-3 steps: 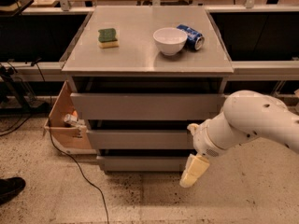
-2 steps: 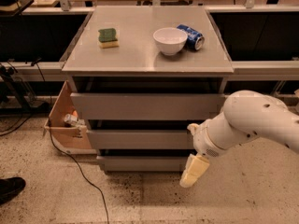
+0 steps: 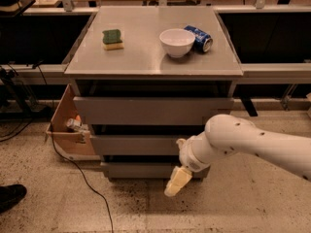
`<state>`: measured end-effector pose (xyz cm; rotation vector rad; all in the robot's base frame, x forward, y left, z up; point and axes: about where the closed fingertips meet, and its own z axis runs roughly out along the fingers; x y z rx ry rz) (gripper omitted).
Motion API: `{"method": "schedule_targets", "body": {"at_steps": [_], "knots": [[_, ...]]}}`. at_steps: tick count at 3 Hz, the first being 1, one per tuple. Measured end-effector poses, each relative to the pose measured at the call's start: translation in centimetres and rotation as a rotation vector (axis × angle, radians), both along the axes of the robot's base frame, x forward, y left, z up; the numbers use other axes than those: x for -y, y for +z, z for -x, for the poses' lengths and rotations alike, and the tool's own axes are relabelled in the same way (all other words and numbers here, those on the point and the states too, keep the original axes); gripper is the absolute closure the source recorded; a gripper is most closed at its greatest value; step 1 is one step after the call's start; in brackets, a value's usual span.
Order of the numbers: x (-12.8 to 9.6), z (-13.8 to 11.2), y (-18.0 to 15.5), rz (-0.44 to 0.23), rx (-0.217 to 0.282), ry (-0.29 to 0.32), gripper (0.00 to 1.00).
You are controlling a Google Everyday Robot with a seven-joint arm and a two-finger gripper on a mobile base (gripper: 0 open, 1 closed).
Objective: Open middle drawer
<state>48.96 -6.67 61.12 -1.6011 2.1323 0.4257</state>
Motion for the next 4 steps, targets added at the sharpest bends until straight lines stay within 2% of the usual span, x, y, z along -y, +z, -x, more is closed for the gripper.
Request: {"method": "schedule_targets", "body": {"at_steps": [2, 3, 4], "knots": [[-4.8, -2.9, -8.8, -0.071, -0.049, -0.027, 0.00], [-4.8, -2.9, -8.8, -0.071, -0.049, -0.027, 0.00], [-5.1, -4.0, -9.8, -0.080, -0.041, -0.033, 0.00]]}}
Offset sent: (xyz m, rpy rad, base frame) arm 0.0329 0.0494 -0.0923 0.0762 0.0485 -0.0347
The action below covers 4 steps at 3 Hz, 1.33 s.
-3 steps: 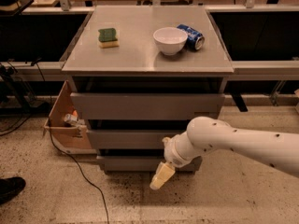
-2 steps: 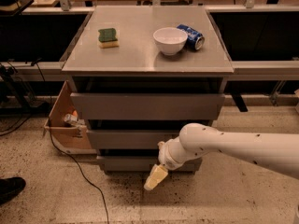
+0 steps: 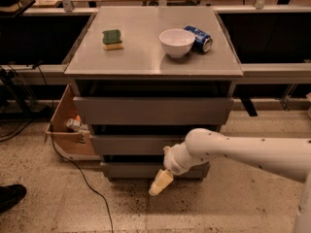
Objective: Open middle drawer
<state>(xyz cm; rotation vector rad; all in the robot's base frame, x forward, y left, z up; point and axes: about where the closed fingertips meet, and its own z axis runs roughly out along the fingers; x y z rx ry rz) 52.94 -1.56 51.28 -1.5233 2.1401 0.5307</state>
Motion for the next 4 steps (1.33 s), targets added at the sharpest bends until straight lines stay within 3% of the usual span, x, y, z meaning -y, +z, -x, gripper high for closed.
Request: {"method": "schedule_targets", "body": {"at_steps": [1, 2, 3, 4], "knots": [[-2.8, -2.8, -1.8, -0.020, -0.052, -0.021, 0.00], [-2.8, -2.8, -1.8, -0.020, -0.052, -0.021, 0.00], [-2.2, -4.6, 0.0, 0.033, 0.063, -0.034, 0.00], [0.0, -7.2, 0.9, 0.052, 0.151, -0.058, 0.00]]}}
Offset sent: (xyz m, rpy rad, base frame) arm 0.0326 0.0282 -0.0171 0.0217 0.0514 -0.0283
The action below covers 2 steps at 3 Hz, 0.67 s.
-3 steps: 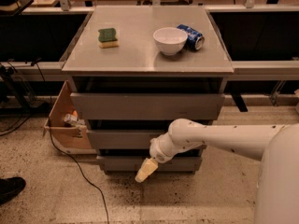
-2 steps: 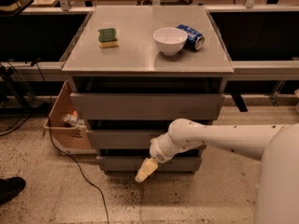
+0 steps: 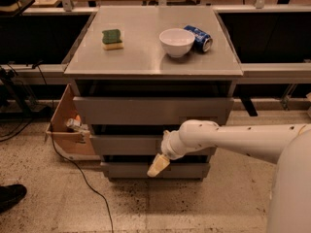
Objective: Open middle drawer
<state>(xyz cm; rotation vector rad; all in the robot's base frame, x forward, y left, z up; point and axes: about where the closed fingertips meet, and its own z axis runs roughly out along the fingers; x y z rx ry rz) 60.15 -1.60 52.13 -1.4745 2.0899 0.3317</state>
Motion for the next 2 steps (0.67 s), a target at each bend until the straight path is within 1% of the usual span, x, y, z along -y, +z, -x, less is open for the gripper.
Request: {"method": "schedule_targets", "body": {"at_steps": [1, 2], "knots": [[0.14, -0.51, -0.75, 0.006, 0.005, 0.005, 0.00], [0.94, -1.39, -1.48, 0.027, 0.027, 0.000, 0.00]]}}
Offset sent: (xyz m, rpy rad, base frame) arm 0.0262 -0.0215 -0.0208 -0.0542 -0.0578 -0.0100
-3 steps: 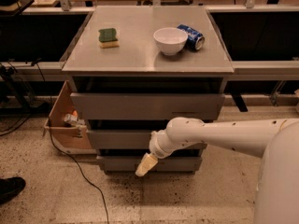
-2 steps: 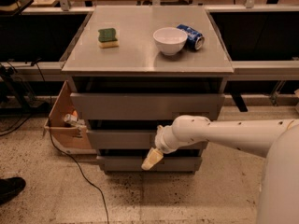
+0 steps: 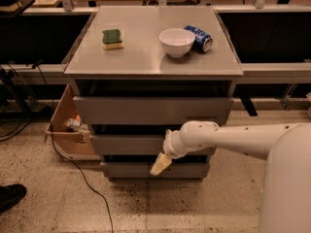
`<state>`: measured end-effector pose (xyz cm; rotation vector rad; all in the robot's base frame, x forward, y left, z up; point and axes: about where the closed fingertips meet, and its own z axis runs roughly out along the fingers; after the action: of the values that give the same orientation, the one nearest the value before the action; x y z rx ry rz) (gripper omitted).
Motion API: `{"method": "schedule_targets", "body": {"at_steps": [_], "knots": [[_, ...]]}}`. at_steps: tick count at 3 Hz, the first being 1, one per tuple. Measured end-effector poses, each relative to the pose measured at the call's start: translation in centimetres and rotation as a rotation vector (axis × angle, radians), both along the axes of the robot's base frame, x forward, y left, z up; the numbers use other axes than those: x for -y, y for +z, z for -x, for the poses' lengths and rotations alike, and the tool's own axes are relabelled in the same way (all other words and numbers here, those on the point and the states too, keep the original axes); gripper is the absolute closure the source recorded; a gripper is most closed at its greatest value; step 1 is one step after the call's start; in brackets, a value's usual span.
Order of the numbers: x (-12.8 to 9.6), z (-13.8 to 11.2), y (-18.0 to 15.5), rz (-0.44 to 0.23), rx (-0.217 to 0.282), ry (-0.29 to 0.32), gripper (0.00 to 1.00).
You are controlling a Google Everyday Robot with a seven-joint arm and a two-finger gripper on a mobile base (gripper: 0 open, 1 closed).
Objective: Open middle drawer
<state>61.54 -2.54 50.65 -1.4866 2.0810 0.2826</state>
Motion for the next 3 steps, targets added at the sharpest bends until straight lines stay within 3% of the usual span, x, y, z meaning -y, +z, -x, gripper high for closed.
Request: {"method": "schedule_targets", "body": {"at_steps": [3], "knots": [[3.6, -4.8, -4.3, 0.091, 0.101, -0.008, 0.00]]}}
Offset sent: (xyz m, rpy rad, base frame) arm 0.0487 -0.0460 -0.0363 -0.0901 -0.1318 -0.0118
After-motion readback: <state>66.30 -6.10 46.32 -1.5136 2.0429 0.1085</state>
